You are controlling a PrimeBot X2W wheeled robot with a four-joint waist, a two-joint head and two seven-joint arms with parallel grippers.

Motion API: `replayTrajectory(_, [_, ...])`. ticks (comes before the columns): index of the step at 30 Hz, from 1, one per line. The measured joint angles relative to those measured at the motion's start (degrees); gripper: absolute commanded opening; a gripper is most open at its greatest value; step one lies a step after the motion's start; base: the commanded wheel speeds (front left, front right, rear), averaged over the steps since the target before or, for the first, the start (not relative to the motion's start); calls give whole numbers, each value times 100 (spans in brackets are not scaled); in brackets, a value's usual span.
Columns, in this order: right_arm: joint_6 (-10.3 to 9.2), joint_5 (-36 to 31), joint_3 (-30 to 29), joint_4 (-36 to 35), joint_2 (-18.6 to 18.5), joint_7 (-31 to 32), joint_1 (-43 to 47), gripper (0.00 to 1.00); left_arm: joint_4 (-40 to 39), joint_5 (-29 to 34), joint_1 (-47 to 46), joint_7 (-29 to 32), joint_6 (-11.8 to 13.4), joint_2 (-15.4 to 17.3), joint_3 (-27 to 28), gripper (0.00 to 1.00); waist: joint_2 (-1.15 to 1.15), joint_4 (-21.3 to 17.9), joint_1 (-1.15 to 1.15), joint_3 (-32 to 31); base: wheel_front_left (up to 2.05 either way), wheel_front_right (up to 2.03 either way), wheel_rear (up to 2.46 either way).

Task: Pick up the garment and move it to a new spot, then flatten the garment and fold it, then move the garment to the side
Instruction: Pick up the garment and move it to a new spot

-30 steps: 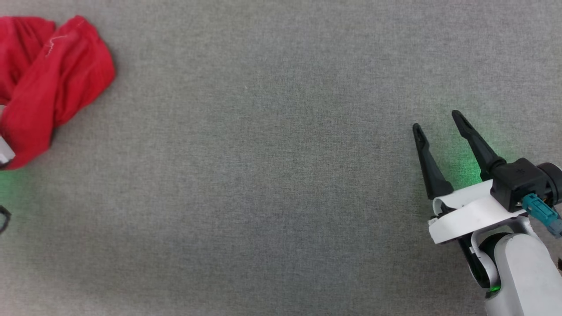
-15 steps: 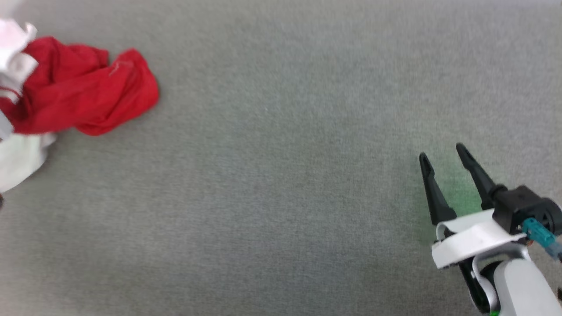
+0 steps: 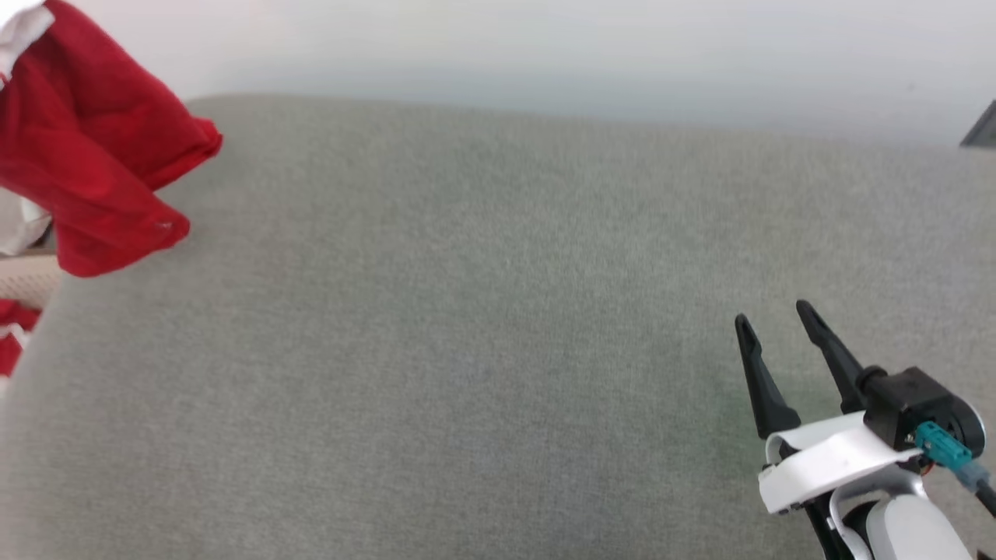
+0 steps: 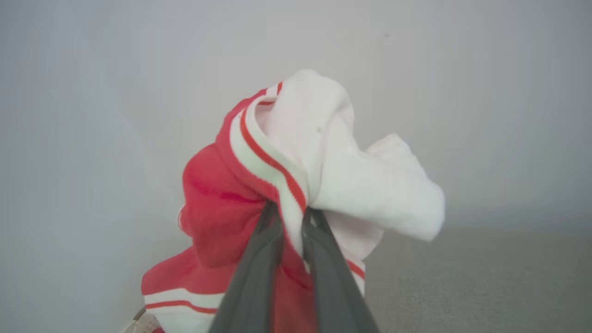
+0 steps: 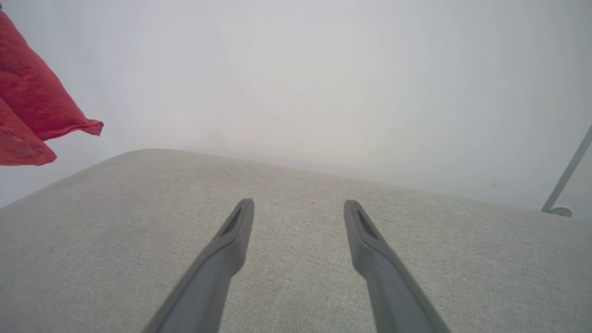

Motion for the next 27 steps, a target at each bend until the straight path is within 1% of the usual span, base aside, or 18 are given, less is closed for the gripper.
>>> replayTrajectory(4, [0, 35, -52, 23, 12, -9, 72, 100, -592, -55, 116, 352, 99, 68, -47, 0, 0, 31, 1, -293, 0, 0, 0])
replayTrajectory(7, [0, 82, -170, 30, -8, -49, 83, 100, -1116, -102, 205, 654, 218, 102, -93, 0, 0, 28, 0, -463, 0, 0, 0])
replayTrajectory(11, [0, 87, -307, 27, -21, -69, 153, 100, -1918, -211, 322, 1058, 461, 120, -105, 0, 0, -62, 0, -584, 0, 0, 0])
replayTrajectory(16, [0, 76, -575, 15, -24, -101, 154, 100, -2904, -339, 485, 1504, 743, 47, -178, 0, 0, -286, 0, -593, 0, 0, 0])
replayTrajectory(19, [0, 14, -722, 23, -4, -121, 149, 100, -3393, -375, 566, 1728, 912, -30, -274, 0, 0, -457, 0, -569, 0, 0, 0])
replayTrajectory(24, [0, -98, -973, 30, 59, -157, 130, 100, -4001, -400, 641, 2008, 1088, -235, -502, 0, 0, -788, 0, -500, 0, 0, 0])
replayTrajectory(27, [0, -141, -1152, 26, 111, -200, 126, 100, -4285, -397, 677, 2117, 1191, -433, -684, 0, 0, -1004, 0, -431, 0, 0, 0])
